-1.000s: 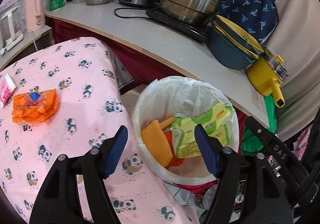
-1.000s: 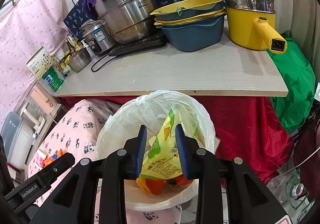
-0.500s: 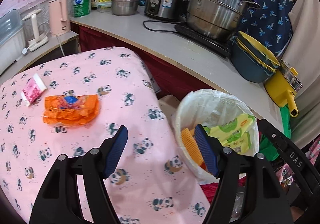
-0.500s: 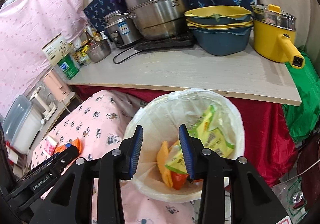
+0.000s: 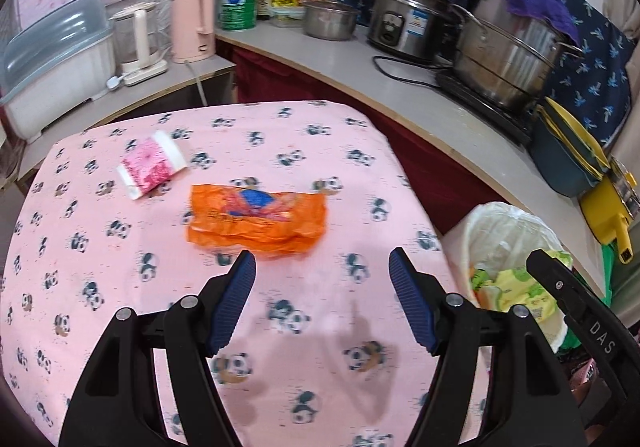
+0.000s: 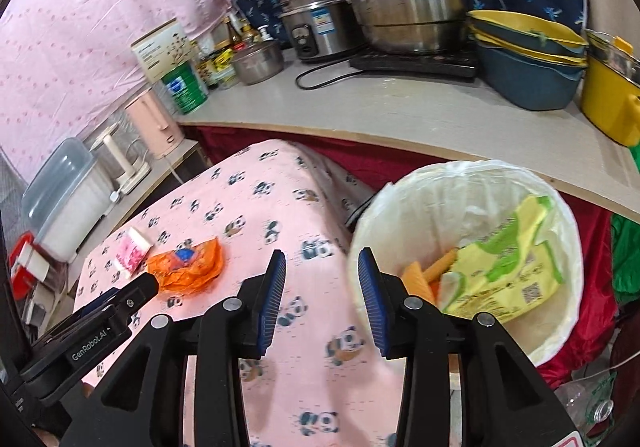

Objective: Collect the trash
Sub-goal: 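Move both open grippers back toward the orange packet and pink cup, then grasp the pink paper cup with the left gripper while the right grasps the orange packet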

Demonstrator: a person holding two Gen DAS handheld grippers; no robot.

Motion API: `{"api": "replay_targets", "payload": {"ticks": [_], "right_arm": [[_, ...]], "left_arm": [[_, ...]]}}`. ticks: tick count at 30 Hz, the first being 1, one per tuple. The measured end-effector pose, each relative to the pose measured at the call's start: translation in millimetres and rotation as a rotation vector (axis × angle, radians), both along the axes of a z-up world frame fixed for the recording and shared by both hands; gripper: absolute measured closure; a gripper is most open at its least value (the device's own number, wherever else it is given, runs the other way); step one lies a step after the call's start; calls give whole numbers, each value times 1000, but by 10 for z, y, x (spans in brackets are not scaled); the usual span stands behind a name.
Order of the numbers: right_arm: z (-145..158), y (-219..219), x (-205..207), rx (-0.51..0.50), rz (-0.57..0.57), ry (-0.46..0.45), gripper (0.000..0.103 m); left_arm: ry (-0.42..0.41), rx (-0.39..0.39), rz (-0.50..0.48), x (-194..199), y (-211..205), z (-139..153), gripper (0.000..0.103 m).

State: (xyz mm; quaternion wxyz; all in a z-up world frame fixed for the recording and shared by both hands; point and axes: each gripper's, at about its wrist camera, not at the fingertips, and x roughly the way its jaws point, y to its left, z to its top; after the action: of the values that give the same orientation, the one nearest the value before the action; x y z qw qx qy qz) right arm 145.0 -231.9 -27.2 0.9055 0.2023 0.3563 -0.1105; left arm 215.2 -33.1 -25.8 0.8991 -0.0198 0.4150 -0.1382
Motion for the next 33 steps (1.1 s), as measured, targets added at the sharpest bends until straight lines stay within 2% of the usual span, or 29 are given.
{"api": "replay_targets", "payload": {"ticks": [16,26,28,33], "right_arm": [[-236,840,614,24,138,67,66],[-578,1192,1105,59,183,139,66],[-654,1220,1199,63,179,151,66],[-808,1242,1438,78,152,166,53]], "left_arm": [[2,72,186,360,1196,-251,37],[-22,120,196,627,1605,-366,37],[-24,118,193,718,1664,-386,34],[-63,123,190,990,1740,-361,15]]}}
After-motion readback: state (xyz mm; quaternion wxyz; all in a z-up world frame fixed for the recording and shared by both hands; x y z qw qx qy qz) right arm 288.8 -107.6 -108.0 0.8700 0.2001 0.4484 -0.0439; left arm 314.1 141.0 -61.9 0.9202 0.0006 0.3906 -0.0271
